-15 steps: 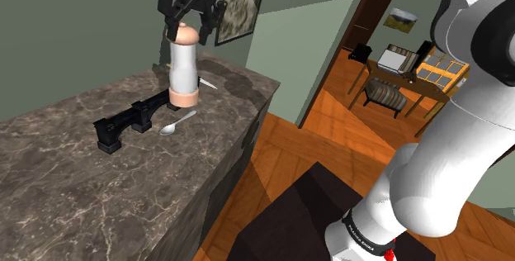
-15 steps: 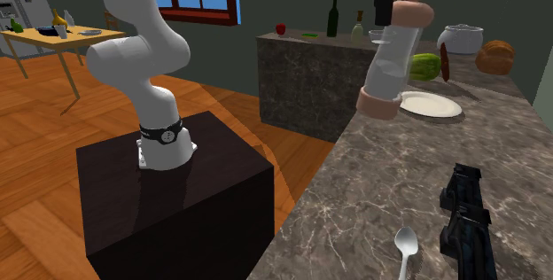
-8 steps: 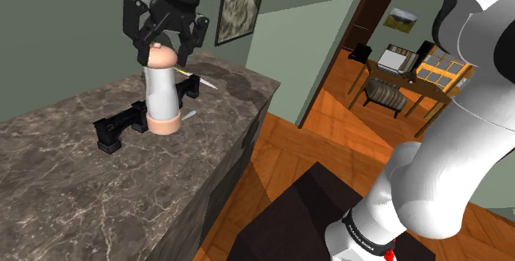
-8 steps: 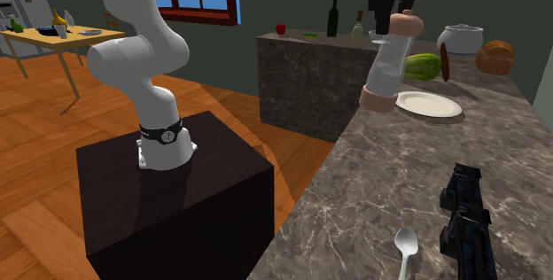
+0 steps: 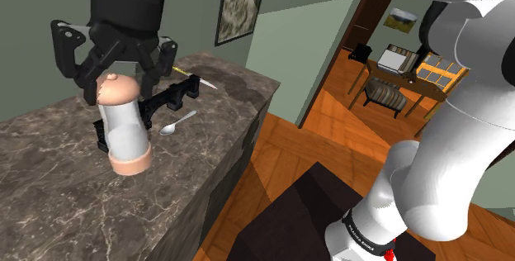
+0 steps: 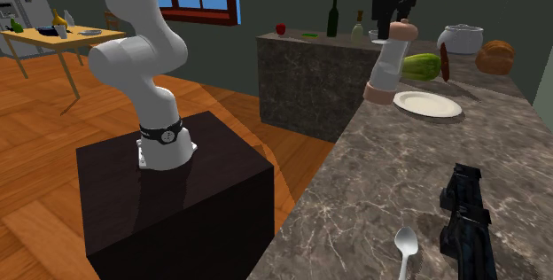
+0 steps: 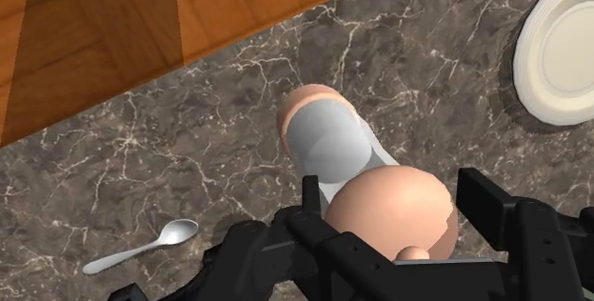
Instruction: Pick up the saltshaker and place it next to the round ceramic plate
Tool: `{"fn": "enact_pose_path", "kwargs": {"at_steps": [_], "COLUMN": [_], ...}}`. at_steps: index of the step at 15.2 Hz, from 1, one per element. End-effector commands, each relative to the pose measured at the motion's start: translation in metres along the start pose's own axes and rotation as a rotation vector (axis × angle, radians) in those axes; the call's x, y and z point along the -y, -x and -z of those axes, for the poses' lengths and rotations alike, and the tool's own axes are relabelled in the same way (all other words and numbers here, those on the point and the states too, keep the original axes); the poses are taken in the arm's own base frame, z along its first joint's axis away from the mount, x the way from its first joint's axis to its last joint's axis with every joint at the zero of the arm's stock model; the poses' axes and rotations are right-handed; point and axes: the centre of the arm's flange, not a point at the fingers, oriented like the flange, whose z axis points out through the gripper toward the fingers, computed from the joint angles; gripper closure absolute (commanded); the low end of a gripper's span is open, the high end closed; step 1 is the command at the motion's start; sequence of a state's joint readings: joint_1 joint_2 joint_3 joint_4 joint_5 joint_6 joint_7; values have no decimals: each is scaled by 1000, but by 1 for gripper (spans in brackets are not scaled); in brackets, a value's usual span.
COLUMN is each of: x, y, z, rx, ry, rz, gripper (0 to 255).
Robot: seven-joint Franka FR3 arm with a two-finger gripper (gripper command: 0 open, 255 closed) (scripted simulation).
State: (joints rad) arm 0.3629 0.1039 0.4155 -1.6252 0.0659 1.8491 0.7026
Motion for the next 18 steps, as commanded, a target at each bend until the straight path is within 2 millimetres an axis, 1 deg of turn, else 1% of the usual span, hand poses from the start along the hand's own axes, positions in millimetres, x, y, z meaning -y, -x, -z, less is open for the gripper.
{"fn": "enact_pose_path", "kwargs": {"at_steps": [1, 18], "x": [23, 204], "y": [15, 115], "z": [-11, -98], "rx": [-1, -1], "ry": [-1, -1], "rz": [-1, -1], "gripper": [255, 255]}}
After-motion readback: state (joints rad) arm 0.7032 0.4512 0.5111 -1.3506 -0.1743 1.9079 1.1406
